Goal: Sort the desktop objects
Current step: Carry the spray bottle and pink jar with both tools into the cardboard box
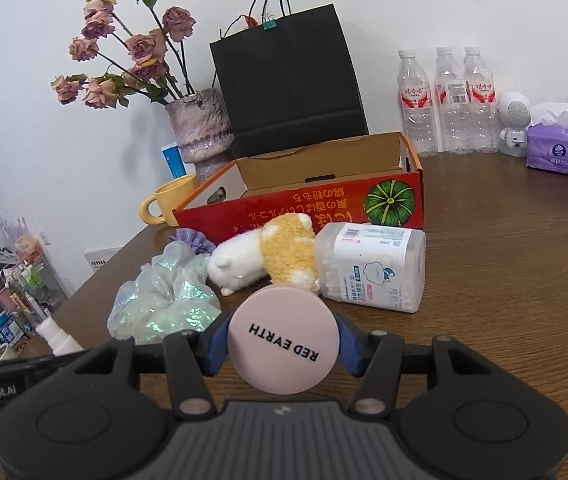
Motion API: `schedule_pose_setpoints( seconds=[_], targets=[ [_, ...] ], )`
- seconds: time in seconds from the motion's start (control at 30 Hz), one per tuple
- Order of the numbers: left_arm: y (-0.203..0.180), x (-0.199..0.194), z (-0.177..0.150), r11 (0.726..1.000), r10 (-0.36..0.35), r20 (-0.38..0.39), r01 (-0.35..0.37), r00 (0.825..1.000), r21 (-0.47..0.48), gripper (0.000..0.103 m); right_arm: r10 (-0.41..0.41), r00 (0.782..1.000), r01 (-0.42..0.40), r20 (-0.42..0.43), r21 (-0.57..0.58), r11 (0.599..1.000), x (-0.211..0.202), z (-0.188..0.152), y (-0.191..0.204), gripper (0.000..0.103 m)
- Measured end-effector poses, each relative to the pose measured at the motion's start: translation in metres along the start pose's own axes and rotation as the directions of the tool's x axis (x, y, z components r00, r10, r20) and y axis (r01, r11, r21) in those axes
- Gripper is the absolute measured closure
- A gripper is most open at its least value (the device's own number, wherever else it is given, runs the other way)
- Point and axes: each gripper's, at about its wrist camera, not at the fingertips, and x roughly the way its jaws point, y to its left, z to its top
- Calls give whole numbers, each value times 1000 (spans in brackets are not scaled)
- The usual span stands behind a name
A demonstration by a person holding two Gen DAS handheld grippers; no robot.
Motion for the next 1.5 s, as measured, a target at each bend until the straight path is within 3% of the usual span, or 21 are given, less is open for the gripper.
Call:
schedule_pose_setpoints(
  seconds=[0.47,0.6,1.0,1.3,1.5],
  targets=[
    [-28,-24,51,994,-58,115,47,992,100,69,21,997,-18,77,-33,999,-43,37,5,49],
    [-33,-28,69,991,-104,115,93,988,95,69,33,994,-28,104,-51,998,-53,54,7,49],
    [-38,-13,117,989,-122,123,109,985,103,69,45,992,-35,114,-83,996,-44,116,5,49],
    [-37,37,164,990,-103,117,89,988,113,69,12,997,-3,81,-117,993,3,165,0,49],
    [-34,87,194,991,-73,108,60,991,121,69,-15,1000,18,24,-122,992,63,197,-10,49]
  ],
)
